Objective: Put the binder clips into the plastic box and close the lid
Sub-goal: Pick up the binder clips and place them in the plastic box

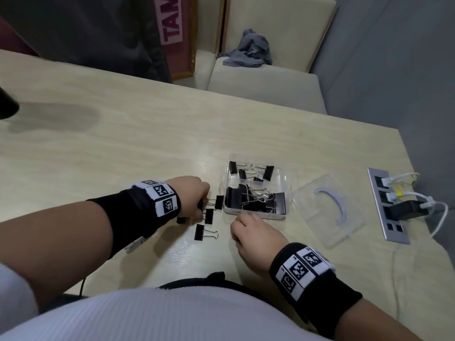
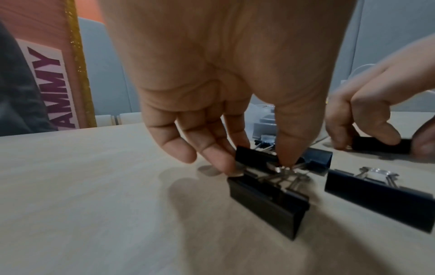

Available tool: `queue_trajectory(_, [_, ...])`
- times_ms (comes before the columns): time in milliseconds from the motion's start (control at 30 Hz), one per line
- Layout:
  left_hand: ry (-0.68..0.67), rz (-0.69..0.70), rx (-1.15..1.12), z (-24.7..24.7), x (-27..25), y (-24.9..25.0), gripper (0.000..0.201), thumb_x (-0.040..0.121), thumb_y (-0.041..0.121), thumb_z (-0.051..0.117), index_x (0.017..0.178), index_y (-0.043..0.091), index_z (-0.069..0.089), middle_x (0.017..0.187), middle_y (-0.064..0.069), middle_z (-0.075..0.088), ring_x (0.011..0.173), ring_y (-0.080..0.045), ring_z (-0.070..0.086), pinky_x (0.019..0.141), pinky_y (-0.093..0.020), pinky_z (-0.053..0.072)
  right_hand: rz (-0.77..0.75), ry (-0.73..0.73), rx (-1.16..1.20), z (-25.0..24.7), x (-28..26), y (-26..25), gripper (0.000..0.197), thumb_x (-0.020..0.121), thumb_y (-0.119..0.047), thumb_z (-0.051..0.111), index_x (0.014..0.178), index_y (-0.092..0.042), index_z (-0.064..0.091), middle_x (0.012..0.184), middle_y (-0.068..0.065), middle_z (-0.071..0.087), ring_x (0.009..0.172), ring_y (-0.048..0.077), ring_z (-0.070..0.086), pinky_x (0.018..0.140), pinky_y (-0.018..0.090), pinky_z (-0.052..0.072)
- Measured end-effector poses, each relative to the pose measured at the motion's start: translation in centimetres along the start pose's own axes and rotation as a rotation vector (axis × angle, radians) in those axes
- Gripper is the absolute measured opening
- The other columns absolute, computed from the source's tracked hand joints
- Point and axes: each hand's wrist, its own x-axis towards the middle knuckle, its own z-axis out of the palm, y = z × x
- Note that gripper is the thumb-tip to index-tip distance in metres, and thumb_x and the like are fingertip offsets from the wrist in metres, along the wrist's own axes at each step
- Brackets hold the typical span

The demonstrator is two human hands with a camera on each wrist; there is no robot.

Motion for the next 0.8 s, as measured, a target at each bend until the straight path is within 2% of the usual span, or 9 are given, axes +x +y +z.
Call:
queue_trajectory(133, [0.017, -0.002, -0.020, -0.5, 0.2, -0.4, 0.049, 0.070, 0.040, 0.075, 0.112, 0.021, 0.059, 0.107, -0.002, 0.062, 0.098, -0.023, 0.060, 0.077, -0.033, 0.049, 0.025, 0.059, 0.187, -2.7, -0.6, 0.0, 0.022, 0.087, -0.035, 0.053, 0.107, -0.025, 0.052, 0.109, -0.006, 0.055, 0.101, 0.014, 0.052, 0.083, 0.033, 0.048])
queue_trajectory(233, [0.018, -0.005, -0.014, -1.0, 0.5, -0.7, 0.042, 0.074, 0.036, 0.071, 0.111, 0.020, 0.062, 0.107, -0.002, 0.065, 0.098, -0.023, 0.060, 0.077, -0.031, 0.047, 0.108, 0.243, 0.337, -4.6, -0.1, 0.9, 0.022, 0.086, -0.034, 0.057, 0.107, -0.026, 0.057, 0.104, -0.008, 0.055, 0.091, 0.010, 0.054, 0.083, 0.028, 0.046])
queue_trajectory(333, [0.020, 0.003, 0.000, -1.1, 0.6, -0.8, 0.032, 0.075, 0.035, 0.069, 0.103, 0.021, 0.064, 0.104, -0.002, 0.066, 0.089, -0.021, 0.059, 0.077, -0.032, 0.051, 0.301, 0.448, 0.454, -6.3, 1.3, 2.5, 0.020, 0.088, -0.031, 0.060, 0.106, -0.022, 0.064, 0.105, -0.006, 0.052, 0.082, 0.009, 0.054, 0.081, 0.024, 0.043])
queue_trajectory(433, [0.013, 0.022, -0.010, -0.9, 0.5, -0.7, 0.040, 0.073, 0.040, 0.073, 0.107, 0.024, 0.061, 0.104, 0.001, 0.063, 0.095, -0.022, 0.060, 0.079, -0.034, 0.052, 0.530, 0.577, 0.499, -8.1, 2.6, 4.4, 0.022, 0.090, -0.037, 0.058, 0.101, -0.020, 0.065, 0.109, -0.002, 0.054, 0.075, 0.002, 0.052, 0.081, 0.023, 0.040])
queue_trajectory(500, [0.000, 0.033, -0.004, -0.7, 0.6, -0.6, 0.043, 0.074, 0.037, 0.073, 0.112, 0.024, 0.060, 0.108, 0.000, 0.060, 0.100, -0.022, 0.059, 0.080, -0.034, 0.050, 0.613, 0.602, 0.503, -9.0, 3.2, 5.4, 0.031, 0.090, -0.043, 0.055, 0.106, -0.019, 0.065, 0.116, 0.002, 0.058, 0.085, 0.007, 0.055, 0.083, 0.022, 0.035])
queue_trajectory(567, [-0.005, 0.030, 0.007, -0.5, 0.6, -0.5, 0.044, 0.074, 0.032, 0.072, 0.115, 0.023, 0.060, 0.111, -0.002, 0.059, 0.102, -0.023, 0.058, 0.081, -0.033, 0.049, 0.644, 0.530, 0.492, -9.3, 3.4, 5.7, 0.043, 0.090, -0.047, 0.052, 0.120, -0.017, 0.060, 0.125, 0.007, 0.057, 0.105, 0.018, 0.056, 0.086, 0.026, 0.036])
queue_trajectory(667, [0.014, 0.007, -0.022, -0.4, 0.7, -0.6, 0.042, 0.073, 0.027, 0.074, 0.113, 0.021, 0.062, 0.112, -0.004, 0.059, 0.103, -0.024, 0.058, 0.082, -0.032, 0.048, 0.591, 0.402, 0.411, -9.0, 3.5, 4.3, 0.046, 0.090, -0.044, 0.054, 0.129, -0.019, 0.052, 0.133, 0.008, 0.048, 0.112, 0.024, 0.055, 0.091, 0.031, 0.040])
queue_trajectory(733, [0.023, -0.005, -0.041, -0.5, 0.8, -0.7, 0.041, 0.073, 0.025, 0.075, 0.112, 0.020, 0.064, 0.111, -0.004, 0.060, 0.103, -0.024, 0.059, 0.080, -0.030, 0.046, 0.422, 0.370, 0.387, -8.3, 3.2, 2.4, 0.034, 0.089, -0.036, 0.056, 0.119, -0.021, 0.059, 0.123, 0.005, 0.052, 0.108, 0.021, 0.055, 0.094, 0.032, 0.043])
queue_trajectory(800, [0.031, -0.007, -0.047, -0.6, 0.8, -0.8, 0.039, 0.073, 0.027, 0.076, 0.110, 0.021, 0.065, 0.109, -0.003, 0.063, 0.100, -0.023, 0.060, 0.075, -0.027, 0.043, 0.200, 0.248, 0.330, -7.0, 2.7, 0.2, 0.021, 0.089, -0.030, 0.054, 0.107, -0.024, 0.062, 0.109, -0.002, 0.057, 0.100, 0.017, 0.055, 0.093, 0.035, 0.046])
